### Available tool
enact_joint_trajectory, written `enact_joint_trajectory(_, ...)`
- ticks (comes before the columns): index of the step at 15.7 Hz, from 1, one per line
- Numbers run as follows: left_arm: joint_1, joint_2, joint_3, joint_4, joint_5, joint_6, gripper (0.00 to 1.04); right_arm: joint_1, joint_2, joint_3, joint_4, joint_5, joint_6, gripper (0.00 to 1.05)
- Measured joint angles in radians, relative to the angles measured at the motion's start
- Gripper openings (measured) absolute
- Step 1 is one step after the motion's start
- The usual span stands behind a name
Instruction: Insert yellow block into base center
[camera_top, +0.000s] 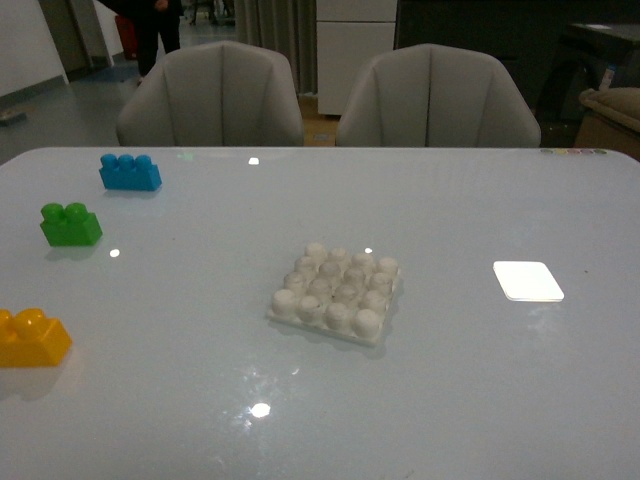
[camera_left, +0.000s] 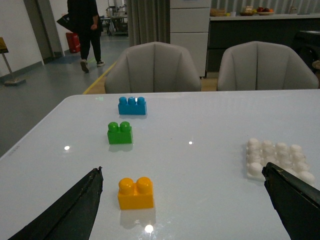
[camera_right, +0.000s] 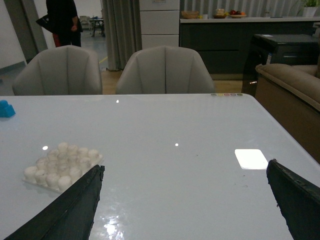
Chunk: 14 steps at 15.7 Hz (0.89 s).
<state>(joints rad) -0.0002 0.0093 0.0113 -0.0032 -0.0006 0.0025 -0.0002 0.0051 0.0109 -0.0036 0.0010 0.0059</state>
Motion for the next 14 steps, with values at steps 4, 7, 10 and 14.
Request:
enact_joint_trajectory(4,0.000,0.000,0.000,0.000,0.000,0.000,0.98,0.000,0.000,0.000,0.000,0.000,0.000,0.98)
enact_joint_trajectory(7,0.021,0.261,0.096,-0.041,0.054,-0.010,0.98,0.000,0.000,0.000,0.001,0.000,0.000,0.98)
enact_joint_trajectory(10,0.070,0.616,0.183,0.277,0.110,-0.009,0.98,0.000,0.000,0.000,0.001,0.000,0.000,0.98)
enact_joint_trajectory(14,0.176,1.252,0.402,0.644,0.201,0.039,0.98,0.000,0.000,0.000,0.000,0.000,0.000,0.98)
